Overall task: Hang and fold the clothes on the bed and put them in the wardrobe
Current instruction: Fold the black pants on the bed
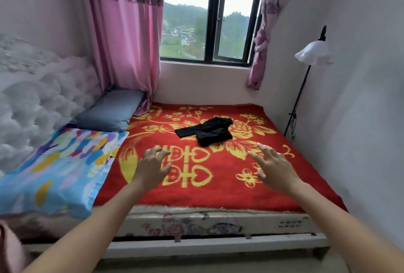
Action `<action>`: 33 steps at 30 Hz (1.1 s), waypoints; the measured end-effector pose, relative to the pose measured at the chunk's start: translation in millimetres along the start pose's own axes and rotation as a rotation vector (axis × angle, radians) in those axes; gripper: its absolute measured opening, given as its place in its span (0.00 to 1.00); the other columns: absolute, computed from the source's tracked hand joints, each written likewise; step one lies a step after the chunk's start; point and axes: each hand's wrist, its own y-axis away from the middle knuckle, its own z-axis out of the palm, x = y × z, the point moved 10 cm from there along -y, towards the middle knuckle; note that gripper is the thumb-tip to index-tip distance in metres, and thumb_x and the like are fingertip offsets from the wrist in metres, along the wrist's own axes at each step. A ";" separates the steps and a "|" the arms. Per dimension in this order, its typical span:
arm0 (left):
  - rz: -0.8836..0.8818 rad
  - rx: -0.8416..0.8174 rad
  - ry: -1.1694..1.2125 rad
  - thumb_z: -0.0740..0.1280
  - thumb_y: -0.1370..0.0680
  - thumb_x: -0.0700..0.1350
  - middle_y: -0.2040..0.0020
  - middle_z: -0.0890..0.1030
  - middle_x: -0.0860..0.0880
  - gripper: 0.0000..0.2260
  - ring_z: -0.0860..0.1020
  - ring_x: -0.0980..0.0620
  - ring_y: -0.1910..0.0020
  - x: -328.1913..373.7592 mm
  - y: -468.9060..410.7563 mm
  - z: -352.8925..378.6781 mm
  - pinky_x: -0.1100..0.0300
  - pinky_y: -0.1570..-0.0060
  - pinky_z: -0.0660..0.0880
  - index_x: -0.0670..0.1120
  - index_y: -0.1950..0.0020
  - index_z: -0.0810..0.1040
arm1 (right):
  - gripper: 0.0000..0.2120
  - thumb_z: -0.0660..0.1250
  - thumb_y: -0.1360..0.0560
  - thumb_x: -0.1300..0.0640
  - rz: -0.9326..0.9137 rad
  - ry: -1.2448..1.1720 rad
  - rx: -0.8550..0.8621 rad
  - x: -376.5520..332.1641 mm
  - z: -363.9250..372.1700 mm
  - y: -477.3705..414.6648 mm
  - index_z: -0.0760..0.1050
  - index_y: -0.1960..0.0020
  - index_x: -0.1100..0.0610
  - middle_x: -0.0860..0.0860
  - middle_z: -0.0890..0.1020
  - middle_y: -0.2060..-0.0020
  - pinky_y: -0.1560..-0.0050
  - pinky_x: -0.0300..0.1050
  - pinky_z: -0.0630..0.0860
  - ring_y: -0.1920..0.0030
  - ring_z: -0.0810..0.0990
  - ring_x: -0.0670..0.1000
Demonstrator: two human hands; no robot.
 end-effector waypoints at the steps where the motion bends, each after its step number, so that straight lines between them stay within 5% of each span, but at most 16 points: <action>1: -0.008 -0.006 0.007 0.66 0.23 0.46 0.34 0.71 0.43 0.17 0.65 0.44 0.33 -6.4 -8.0 6.9 0.51 0.36 0.64 0.45 0.35 0.74 | 0.29 0.58 0.22 0.52 0.003 -0.001 -0.006 1.2 6.2 -9.4 0.52 0.24 0.49 0.54 0.51 0.24 0.28 0.49 0.57 0.24 0.49 0.52; 9: -0.051 -0.013 0.043 0.66 0.23 0.46 0.33 0.71 0.43 0.18 0.65 0.44 0.33 -77.8 -109.6 45.9 0.49 0.35 0.64 0.45 0.34 0.73 | 0.28 0.57 0.21 0.53 -0.053 0.023 -0.067 -18.3 51.3 -122.0 0.51 0.24 0.49 0.55 0.50 0.24 0.27 0.50 0.55 0.24 0.48 0.54; 21: -0.099 -0.097 0.057 0.65 0.22 0.48 0.33 0.70 0.44 0.18 0.64 0.45 0.32 -195.0 -256.7 84.7 0.51 0.36 0.64 0.46 0.33 0.72 | 0.28 0.58 0.21 0.54 0.099 -0.049 -0.107 -27.7 87.2 -292.2 0.53 0.24 0.49 0.54 0.52 0.24 0.28 0.50 0.57 0.24 0.50 0.53; 33: -0.087 -0.241 0.008 0.62 0.21 0.50 0.31 0.68 0.46 0.19 0.62 0.47 0.31 -191.0 -317.7 162.8 0.53 0.35 0.63 0.48 0.31 0.69 | 0.27 0.57 0.21 0.54 0.185 -0.111 -0.266 21.0 183.0 -345.0 0.53 0.24 0.49 0.55 0.52 0.24 0.29 0.51 0.58 0.24 0.51 0.55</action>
